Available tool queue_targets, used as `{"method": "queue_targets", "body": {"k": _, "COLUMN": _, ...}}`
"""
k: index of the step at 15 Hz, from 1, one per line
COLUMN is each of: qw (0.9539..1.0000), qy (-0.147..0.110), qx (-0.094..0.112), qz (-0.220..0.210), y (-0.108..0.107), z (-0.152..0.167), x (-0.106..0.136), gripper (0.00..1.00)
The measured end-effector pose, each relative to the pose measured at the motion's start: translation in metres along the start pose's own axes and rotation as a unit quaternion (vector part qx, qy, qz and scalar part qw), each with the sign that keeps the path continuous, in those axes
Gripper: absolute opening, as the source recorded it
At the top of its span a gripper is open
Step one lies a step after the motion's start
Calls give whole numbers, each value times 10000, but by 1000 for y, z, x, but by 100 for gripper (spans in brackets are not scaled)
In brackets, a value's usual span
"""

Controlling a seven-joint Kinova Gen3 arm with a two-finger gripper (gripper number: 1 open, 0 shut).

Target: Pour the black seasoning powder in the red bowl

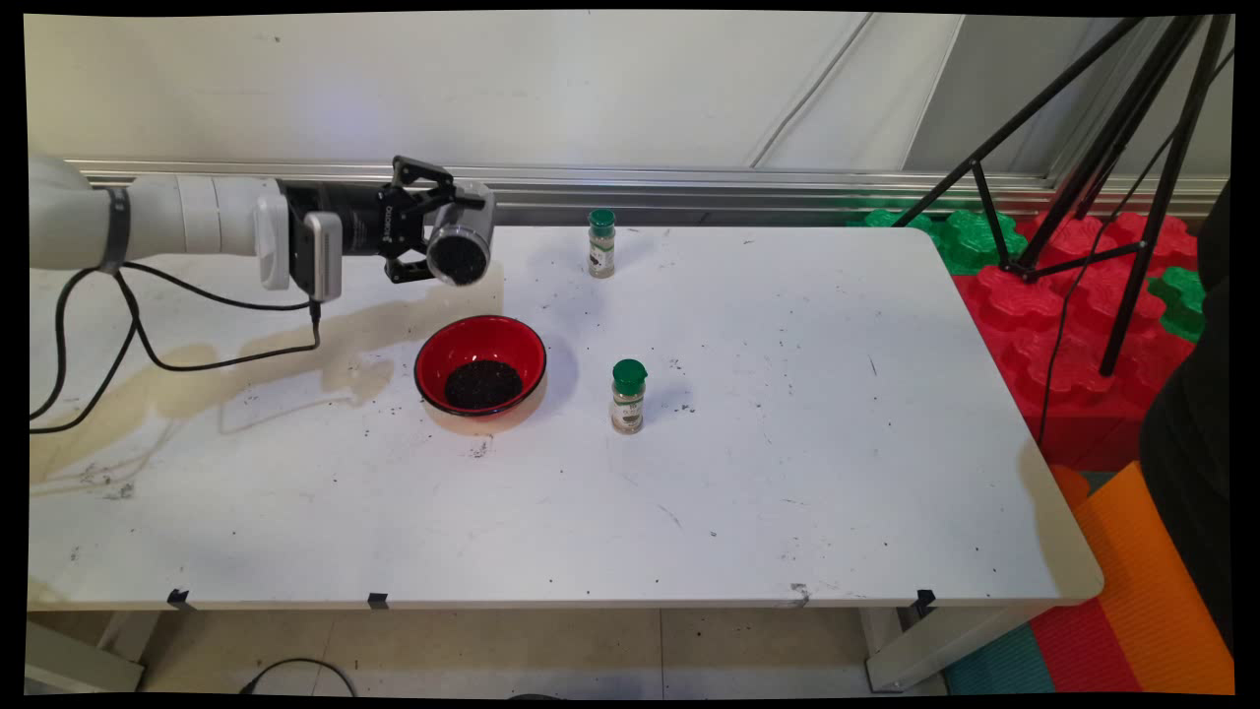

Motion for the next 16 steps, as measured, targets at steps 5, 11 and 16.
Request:
{"method": "queue_targets", "body": {"k": 5, "qw": 9943, "qy": 60, "qx": -74, "qz": -1058, "y": -13, "z": -4, "x": 0, "gripper": 0}}
{"method": "queue_targets", "body": {"k": 11, "qw": 9774, "qy": 176, "qx": -244, "qz": -2090, "y": -27, "z": -8, "x": 3, "gripper": 0}}
{"method": "queue_targets", "body": {"k": 16, "qw": 9538, "qy": 261, "qx": -461, "qz": -2956, "y": -40, "z": -12, "x": 6, "gripper": 0}}
